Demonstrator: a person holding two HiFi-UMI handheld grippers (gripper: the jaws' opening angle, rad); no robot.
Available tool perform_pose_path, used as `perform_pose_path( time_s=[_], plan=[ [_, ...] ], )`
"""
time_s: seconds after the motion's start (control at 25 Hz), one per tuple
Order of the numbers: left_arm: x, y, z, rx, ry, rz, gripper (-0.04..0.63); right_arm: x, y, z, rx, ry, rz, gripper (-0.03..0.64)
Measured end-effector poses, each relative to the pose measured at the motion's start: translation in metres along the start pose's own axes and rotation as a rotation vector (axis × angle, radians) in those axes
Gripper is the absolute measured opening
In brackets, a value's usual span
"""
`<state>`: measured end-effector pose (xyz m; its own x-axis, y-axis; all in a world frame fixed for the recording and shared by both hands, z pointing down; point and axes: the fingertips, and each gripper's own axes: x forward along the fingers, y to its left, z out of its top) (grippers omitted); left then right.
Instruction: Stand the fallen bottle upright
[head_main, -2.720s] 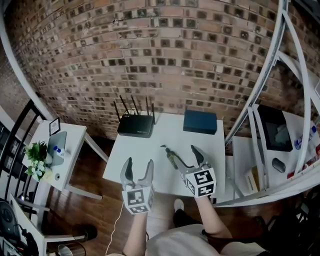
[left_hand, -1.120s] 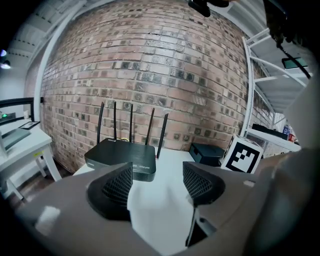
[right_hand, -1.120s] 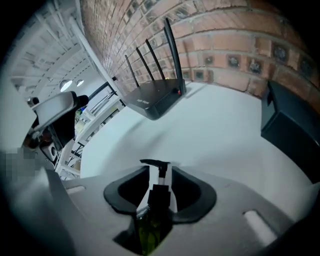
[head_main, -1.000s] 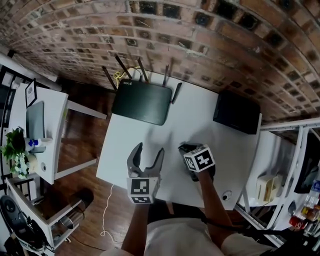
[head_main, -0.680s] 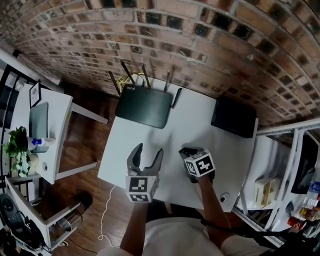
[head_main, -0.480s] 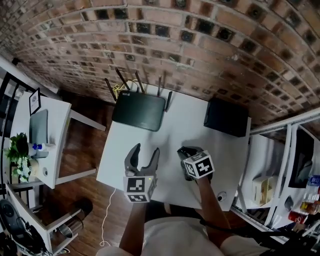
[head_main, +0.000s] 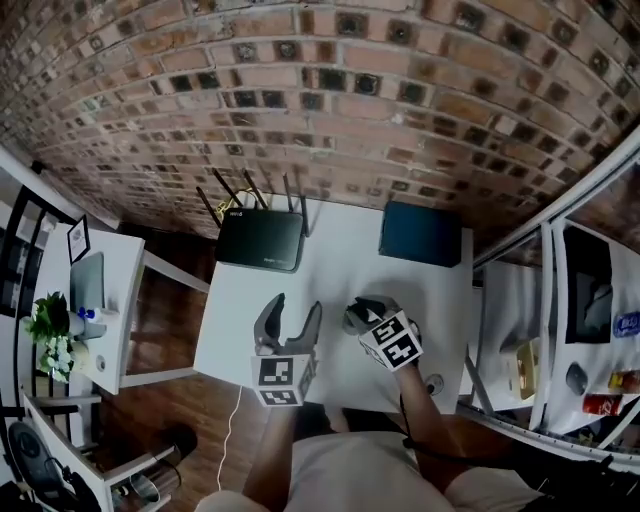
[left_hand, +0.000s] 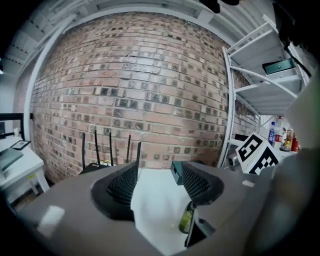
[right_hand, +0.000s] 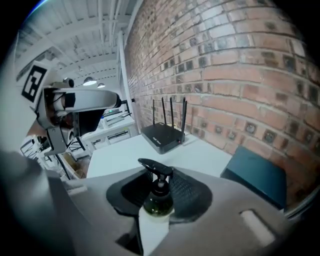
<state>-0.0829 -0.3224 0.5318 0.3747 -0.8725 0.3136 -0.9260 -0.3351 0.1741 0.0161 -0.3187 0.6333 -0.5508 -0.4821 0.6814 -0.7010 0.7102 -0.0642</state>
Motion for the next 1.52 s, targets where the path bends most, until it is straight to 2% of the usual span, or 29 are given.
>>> perform_pose_path(
  time_s=[0.12, 0.24, 0.32, 0.4, 0.44, 0.56, 0.68, 0.8, 0.96, 1.04, 1.12, 1.32, 1.52],
  plan=[
    [-0.002, -0.014, 0.003, 0.016, -0.013, -0.009, 0.301, -0.007, 0.004, -0.007, -0.017, -0.029, 0.003, 0.084],
    [-0.006, -0.024, 0.001, 0.024, -0.003, -0.014, 0.301, -0.008, 0.01, -0.013, 0.016, -0.051, 0.023, 0.096],
    [-0.011, -0.031, -0.003, 0.027, 0.021, -0.015, 0.301, -0.006, 0.013, -0.022, 0.052, -0.033, 0.035, 0.189],
    [-0.016, -0.038, -0.007, 0.032, 0.036, -0.009, 0.301, -0.007, 0.014, -0.031, 0.058, -0.016, 0.041, 0.24],
    [-0.02, -0.039, -0.007, 0.038, 0.034, 0.0, 0.301, -0.009, 0.015, -0.033, 0.053, -0.019, 0.046, 0.245],
    [-0.034, -0.042, -0.004, 0.054, 0.01, 0.03, 0.301, -0.023, 0.013, -0.029, 0.07, -0.073, 0.06, 0.25],
    [-0.053, -0.058, -0.003, 0.021, 0.011, 0.029, 0.301, -0.052, 0.005, -0.016, 0.129, -0.181, 0.043, 0.252],
    [-0.068, -0.06, 0.006, 0.037, -0.04, 0.049, 0.302, -0.088, -0.001, 0.018, 0.147, -0.345, -0.026, 0.252],
    [-0.088, -0.072, 0.025, 0.102, -0.132, 0.032, 0.321, -0.155, 0.0, 0.057, 0.085, -0.53, -0.186, 0.261],
    [-0.106, -0.075, 0.033, 0.135, -0.189, 0.026, 0.33, -0.188, 0.011, 0.068, 0.07, -0.608, -0.267, 0.316],
    [-0.127, -0.08, 0.037, 0.143, -0.216, 0.004, 0.334, -0.219, 0.029, 0.072, 0.057, -0.668, -0.348, 0.399],
    [-0.206, -0.092, 0.045, 0.13, -0.275, -0.05, 0.348, -0.292, 0.107, 0.058, 0.039, -0.773, -0.513, 0.42],
    [-0.262, -0.121, 0.055, 0.16, -0.341, -0.098, 0.35, -0.326, 0.156, 0.028, 0.004, -0.717, -0.599, 0.419]
  ],
)
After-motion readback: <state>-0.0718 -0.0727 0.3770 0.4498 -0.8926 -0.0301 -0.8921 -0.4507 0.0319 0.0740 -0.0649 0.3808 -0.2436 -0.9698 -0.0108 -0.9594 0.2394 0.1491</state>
